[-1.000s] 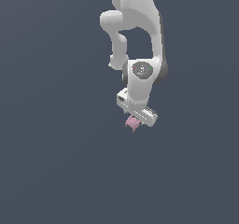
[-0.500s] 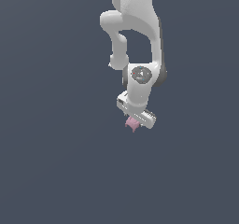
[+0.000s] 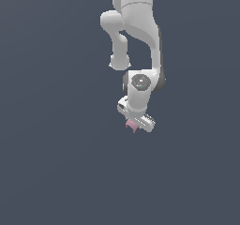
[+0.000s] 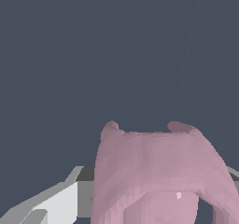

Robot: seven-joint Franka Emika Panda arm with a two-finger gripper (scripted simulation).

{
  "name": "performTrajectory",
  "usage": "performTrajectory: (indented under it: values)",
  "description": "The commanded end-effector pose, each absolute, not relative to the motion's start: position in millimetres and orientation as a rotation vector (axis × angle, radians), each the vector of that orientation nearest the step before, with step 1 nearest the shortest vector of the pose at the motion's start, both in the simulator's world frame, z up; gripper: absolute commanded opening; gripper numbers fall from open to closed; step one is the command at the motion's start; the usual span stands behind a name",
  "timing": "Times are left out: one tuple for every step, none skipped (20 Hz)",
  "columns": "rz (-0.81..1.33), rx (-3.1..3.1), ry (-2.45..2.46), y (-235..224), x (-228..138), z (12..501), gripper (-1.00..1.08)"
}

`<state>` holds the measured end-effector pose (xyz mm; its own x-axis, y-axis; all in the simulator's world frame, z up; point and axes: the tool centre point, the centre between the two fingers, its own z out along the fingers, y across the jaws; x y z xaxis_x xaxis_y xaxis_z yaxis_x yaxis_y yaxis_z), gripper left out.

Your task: Pick up the object and move it to a goal position.

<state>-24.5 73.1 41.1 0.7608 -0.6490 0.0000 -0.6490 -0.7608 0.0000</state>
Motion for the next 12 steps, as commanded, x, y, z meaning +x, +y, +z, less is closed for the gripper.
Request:
performTrajectory:
  values:
    - [0.000,-2.948,1.087,72.9,-24.4,40.1,-1.00]
    - [0.000,-2.948,1.087,72.9,-24.4,40.1,-1.00]
    - [0.000,-2.948,1.087,72.9,-24.4,40.1,-1.00]
    - [0.000,-2.948,1.087,72.9,-24.4,40.1,-1.00]
    - [0.000,-2.948,1.087,72.9,-24.4,40.1,-1.00]
    - [0.000,-2.948,1.087,72.9,-24.4,40.1,-1.00]
    - [0.000,-2.948,1.087,72.9,-24.4,40.1,-1.00]
    - [0.000,-2.948,1.087,72.9,-24.4,40.1,-1.00]
    - [0.000,-2.948,1.087,72.9,-24.4,40.1,-1.00]
    - [-0.002,-2.947,1.086,73.5,-24.0,41.0,-1.00]
    - [-0.002,-2.947,1.086,73.3,-24.0,41.3,-1.00]
    - [-0.002,-2.947,1.086,72.9,-23.9,42.2,-1.00]
